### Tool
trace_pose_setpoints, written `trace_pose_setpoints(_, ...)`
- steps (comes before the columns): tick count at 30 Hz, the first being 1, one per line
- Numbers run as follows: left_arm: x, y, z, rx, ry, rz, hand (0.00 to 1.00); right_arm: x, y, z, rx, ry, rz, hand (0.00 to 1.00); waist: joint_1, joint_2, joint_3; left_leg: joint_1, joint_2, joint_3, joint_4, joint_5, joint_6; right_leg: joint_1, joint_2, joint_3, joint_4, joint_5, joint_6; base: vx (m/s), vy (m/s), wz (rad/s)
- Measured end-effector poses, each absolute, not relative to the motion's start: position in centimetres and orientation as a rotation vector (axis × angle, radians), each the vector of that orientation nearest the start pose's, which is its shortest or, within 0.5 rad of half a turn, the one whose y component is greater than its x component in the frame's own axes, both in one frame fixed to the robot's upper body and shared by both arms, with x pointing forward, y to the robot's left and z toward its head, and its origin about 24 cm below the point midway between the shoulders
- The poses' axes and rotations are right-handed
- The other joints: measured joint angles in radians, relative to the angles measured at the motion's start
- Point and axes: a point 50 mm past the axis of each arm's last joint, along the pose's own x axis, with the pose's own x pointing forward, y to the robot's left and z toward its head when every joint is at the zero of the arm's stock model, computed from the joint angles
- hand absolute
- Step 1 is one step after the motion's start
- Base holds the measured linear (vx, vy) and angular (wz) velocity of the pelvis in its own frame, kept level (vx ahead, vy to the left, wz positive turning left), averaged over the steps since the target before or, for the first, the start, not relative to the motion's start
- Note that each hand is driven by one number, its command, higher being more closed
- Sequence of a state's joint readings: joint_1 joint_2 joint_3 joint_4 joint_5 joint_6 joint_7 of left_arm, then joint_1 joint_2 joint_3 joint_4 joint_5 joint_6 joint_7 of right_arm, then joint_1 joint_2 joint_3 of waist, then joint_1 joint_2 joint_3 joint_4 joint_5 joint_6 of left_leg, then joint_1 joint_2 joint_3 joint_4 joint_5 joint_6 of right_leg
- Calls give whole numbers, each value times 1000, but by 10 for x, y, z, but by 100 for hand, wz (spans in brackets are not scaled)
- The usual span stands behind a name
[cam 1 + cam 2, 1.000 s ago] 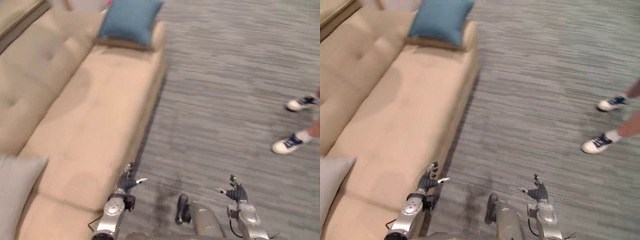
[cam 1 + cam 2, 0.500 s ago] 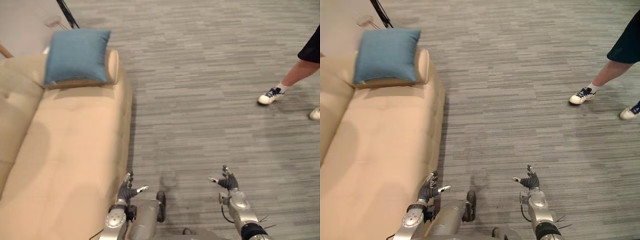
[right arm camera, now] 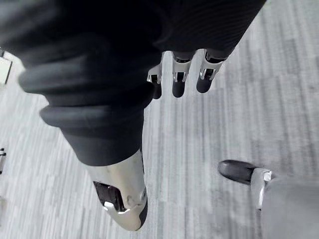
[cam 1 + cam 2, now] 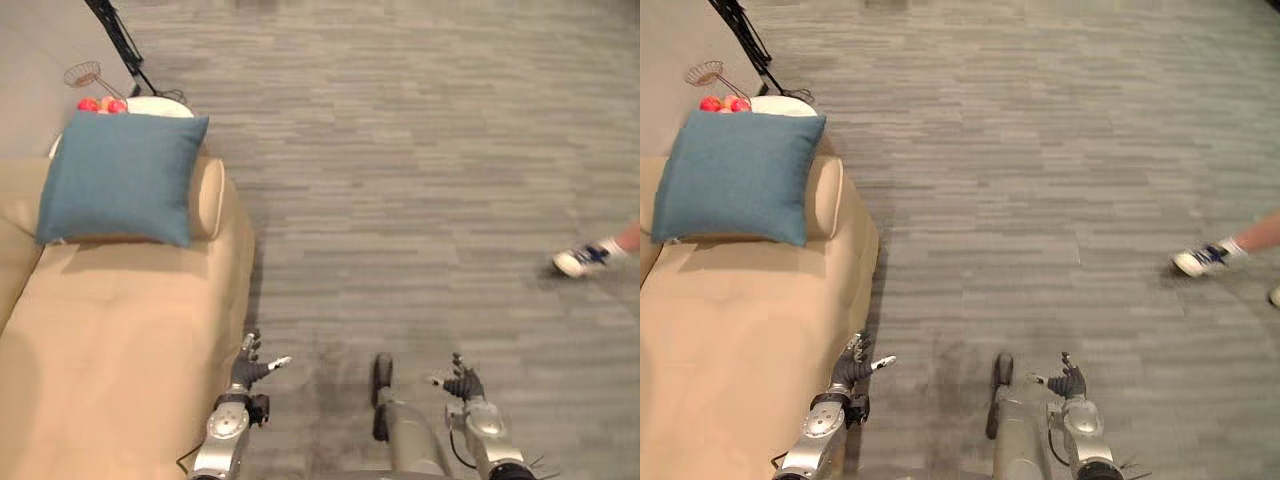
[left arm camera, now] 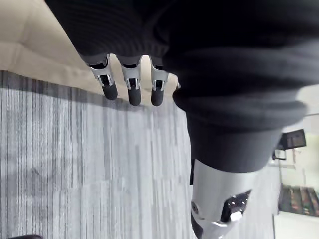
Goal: Pick up cushions and gather them together orderly.
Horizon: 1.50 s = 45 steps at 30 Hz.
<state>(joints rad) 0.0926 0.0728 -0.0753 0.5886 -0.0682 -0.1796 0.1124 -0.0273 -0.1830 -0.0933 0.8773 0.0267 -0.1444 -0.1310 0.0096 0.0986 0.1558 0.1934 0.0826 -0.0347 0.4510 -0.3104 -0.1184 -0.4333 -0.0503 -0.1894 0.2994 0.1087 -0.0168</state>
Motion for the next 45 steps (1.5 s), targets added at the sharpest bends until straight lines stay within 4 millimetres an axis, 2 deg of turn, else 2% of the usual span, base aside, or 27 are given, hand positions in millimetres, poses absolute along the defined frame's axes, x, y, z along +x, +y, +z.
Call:
trace_pose_setpoints(1,188,165,-89,39,500,100,0,181,-235,-108,-163,680,-288,0,1,6,3,-40,10,6,91,44,-26,8,0,-8,22,-30,-2,551,-159,35)
trace_pose_setpoints(2,187,161,-91,24,510,102,0,184,-235,-107,-166,674,-285,0,6,14,9,-130,25,19,282,198,-65,50,0,-18,27,-75,-6,642,-189,35)
trace_pose_setpoints(3,187,157,-91,7,510,101,0,186,-233,-106,-167,669,-275,0,19,20,24,-248,113,95,560,182,-31,159,14,-32,-8,-110,-15,764,-213,28)
trace_pose_setpoints(5,186,157,-92,4,515,102,0,188,-231,-105,-164,659,-271,0,39,5,40,-319,171,191,690,129,55,281,15,-38,-61,-132,-21,588,-108,21)
trace_pose_setpoints(6,184,159,-92,-2,512,107,0,188,-229,-105,-154,651,-274,0,42,-20,48,-380,176,241,675,104,93,378,-2,-57,-128,-146,-11,631,-53,48)
trace_pose_setpoints(8,184,159,-91,-6,509,107,0,188,-234,-102,-156,633,-289,0,46,-24,40,-477,150,270,530,90,113,463,-27,-94,-188,-173,23,485,5,50)
trace_pose_setpoints(10,184,160,-90,-10,507,111,0,187,-243,-100,-151,633,-327,0,62,-18,43,-545,103,301,218,99,101,527,-51,-129,-226,-200,65,467,124,42)
trace_pose_setpoints(11,180,160,-93,-14,520,113,0,182,-246,-102,-149,643,-343,0,60,-15,41,-542,67,313,3,148,50,573,-61,-157,-245,-224,97,414,154,53)
trace_pose_setpoints(12,176,159,-95,-17,530,114,0,179,-249,-103,-158,652,-353,0,62,-9,38,-541,50,321,-93,228,68,599,-56,-170,-255,-239,117,535,202,59)
trace_pose_setpoints(13,171,163,-98,-15,551,120,0,174,-245,-107,-154,675,-355,0,68,-30,29,-523,20,329,-93,283,173,632,-77,-174,-256,-267,139,553,204,62)
trace_pose_setpoints(14,166,169,-100,-18,567,145,0,176,-239,-108,-143,672,-341,0,68,-61,19,-546,-9,320,-48,230,193,633,-109,-185,-225,-279,143,669,238,61)
trace_pose_setpoints(17,159,167,-106,-31,606,149,0,180,-239,-107,-144,667,-338,0,92,-69,19,-533,-38,308,48,112,229,562,-188,-147,52,-305,189,617,276,34)
trace_pose_setpoints(18,153,170,-109,-30,626,157,0,182,-237,-106,-144,664,-332,0,84,-74,18,-461,-85,291,34,68,243,474,-259,-84,346,-228,233,526,282,43)
trace_pose_setpoints(19,152,171,-109,-30,629,160,0,182,-237,-107,-147,666,-329,0,81,-75,18,-437,-97,280,29,58,246,446,-274,-61,429,-197,229,629,278,70)
trace_pose_setpoints(21,150,178,-110,-26,635,182,0,176,-232,-112,-149,694,-313,0,62,-74,16,-307,-137,209,-11,28,262,319,-280,-19,762,-274,158,510,114,96)
trace_pose_setpoints(24,153,187,-107,-34,619,228,0,176,-226,-113,-167,695,-272,0,59,-74,14,-205,-159,101,-82,28,262,175,-221,-56,686,-352,95,491,16,97)
trace_pose_setpoints(27,165,184,-102,-49,586,230,0,171,-227,-115,-168,710,-263,0,51,-66,14,-177,-158,-68,-99,28,261,91,-79,66,366,-367,111,481,-152,157)
trace_pose_setpoints(29,173,184,-99,-47,564,224,0,165,-229,-117,-167,724,-274,0,25,-76,14,-164,-160,-187,-80,-5,179,103,-17,226,27,-226,127,497,-279,236)
trace_pose_setpoints(30,174,183,-99,-49,565,221,0,160,-229,-119,-164,737,-279,0,31,-90,15,-157,-158,-219,-42,-49,115,126,-24,258,-77,-26,116,445,-313,177)
trace_pose_setpoints(31,173,177,-102,-68,579,223,0,158,-232,-120,-169,742,-282,0,37,-65,12,-160,-131,-229,-22,-65,100,136,-15,213,-57,-37,110,432,-313,162)
trace_pose_setpoints(32,171,175,-102,-74,580,219,0,165,-233,-115,-166,711,-289,0,40,-43,-2,-189,-96,-219,20,-48,48,158,-16,155,-64,-54,87,372,-271,144)
trace_pose_setpoints(33,170,176,-103,-76,583,221,0,171,-235,-108,-141,664,-310,0,35,-43,-1,-219,-66,-176,48,-17,-6,201,-25,89,-92,-68,70,343,-255,149)
trace_pose_setpoints(34,171,175,-102,-81,581,222,0,173,-234,-107,-132,653,-316,0,35,-45,0,-233,-53,-151,59,-10,-20,223,-29,69,-108,-70,66,312,-234,154)
trace_pose_setpoints(38,183,167,-96,-105,538,184,0,175,-238,-103,-108,619,-357,0,38,-83,19,-315,42,162,69,-20,10,362,-90,-75,-186,-78,58,104,-55,146)
trace_pose_setpoints(39,183,164,-94,-108,524,172,0,175,-242,-100,-117,609,-372,0,34,-66,10,-325,76,251,-14,79,44,365,-87,-108,-190,-86,71,19,75,81)
trace_pose_setpoints(40,183,166,-93,-104,521,168,0,174,-244,-101,-109,611,-380,0,41,-53,2,-322,76,293,-66,69,85,369,-81,-113,-206,-97,101,17,76,70)
trace_pose_setpoints(45,176,180,-96,-69,538,175,0,157,-235,-111,-70,665,-394,0,56,-91,-17,-270,-23,262,-215,139,114,411,-137,-117,-269,-80,124,1,90,39)
